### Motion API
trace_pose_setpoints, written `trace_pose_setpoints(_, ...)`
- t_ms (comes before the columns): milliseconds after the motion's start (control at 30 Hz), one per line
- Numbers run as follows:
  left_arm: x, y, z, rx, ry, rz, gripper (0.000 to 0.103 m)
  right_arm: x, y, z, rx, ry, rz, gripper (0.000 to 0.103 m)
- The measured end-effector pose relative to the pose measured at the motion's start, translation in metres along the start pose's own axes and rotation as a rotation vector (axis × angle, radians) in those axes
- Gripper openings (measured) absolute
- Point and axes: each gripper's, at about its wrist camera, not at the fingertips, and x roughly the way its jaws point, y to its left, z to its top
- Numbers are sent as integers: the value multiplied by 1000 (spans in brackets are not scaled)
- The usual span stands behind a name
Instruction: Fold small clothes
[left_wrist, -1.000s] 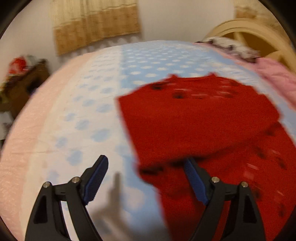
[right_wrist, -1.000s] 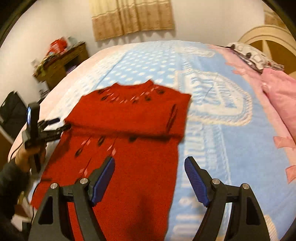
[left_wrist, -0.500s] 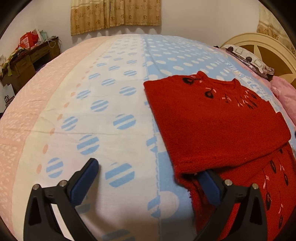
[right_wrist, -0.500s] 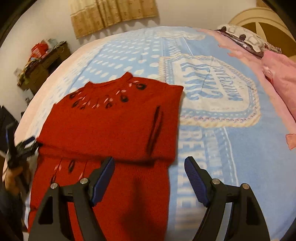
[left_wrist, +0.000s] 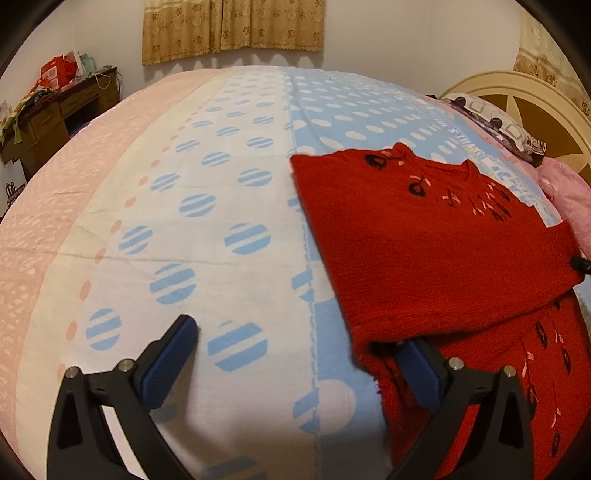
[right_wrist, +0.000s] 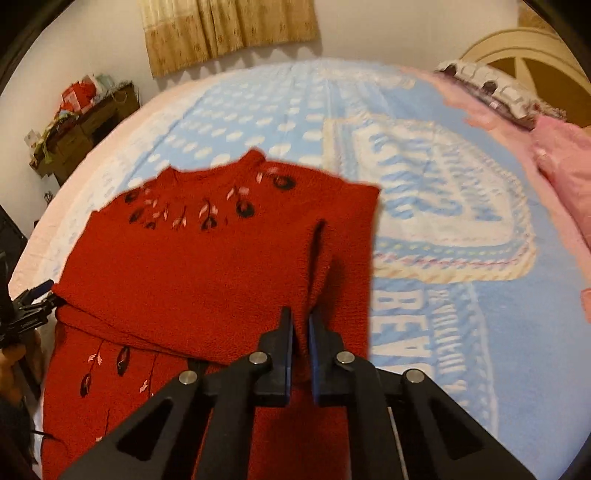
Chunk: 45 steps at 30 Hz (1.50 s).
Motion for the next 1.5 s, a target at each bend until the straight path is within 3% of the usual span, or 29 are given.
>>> trace_pose_setpoints(233, -2, 1, -1, -5, 8, -13, 103, 17, -16, -6, 38, 32, 1, 8)
trace_pose_setpoints(267, -4, 3, -2, -16, 17, -21, 103, 19, -17, -5, 41, 34, -2, 15)
trace_pose_setpoints(367, -25, 6, -11, -37, 8, -24, 103, 14, -16, -5, 13, 40, -83, 69)
trace_pose_setpoints(567, -81, -10, -15, 78, -184, 87, 103, -22, -5, -1, -49, -62, -15, 69)
trace_pose_setpoints(667, -79, -15, 2, 59, -243, 82, 103, -13, 12, 3, -77, -61, 96, 69)
trace_pose_setpoints(767, -42, -22, 12, 64, -136, 107, 103, 14, 22, 3, -75, -6, 134, 69)
trace_pose_setpoints(833, -19, -26, 8, 87, -68, 134, 103, 35, 19, -2, -55, 55, 114, 69)
trace_pose_setpoints(867, -9, -27, 4, 99, -26, 130, 103, 37, 18, -4, -53, 43, 112, 69)
trace_pose_setpoints(1200, -22, -30, -1, 90, -54, 122, 103, 24, 21, -17, -99, 30, 91, 69)
trace_pose_setpoints(1500, -61, -41, -11, 82, -149, 95, 103, 9, 32, -30, -119, 26, 71, 70)
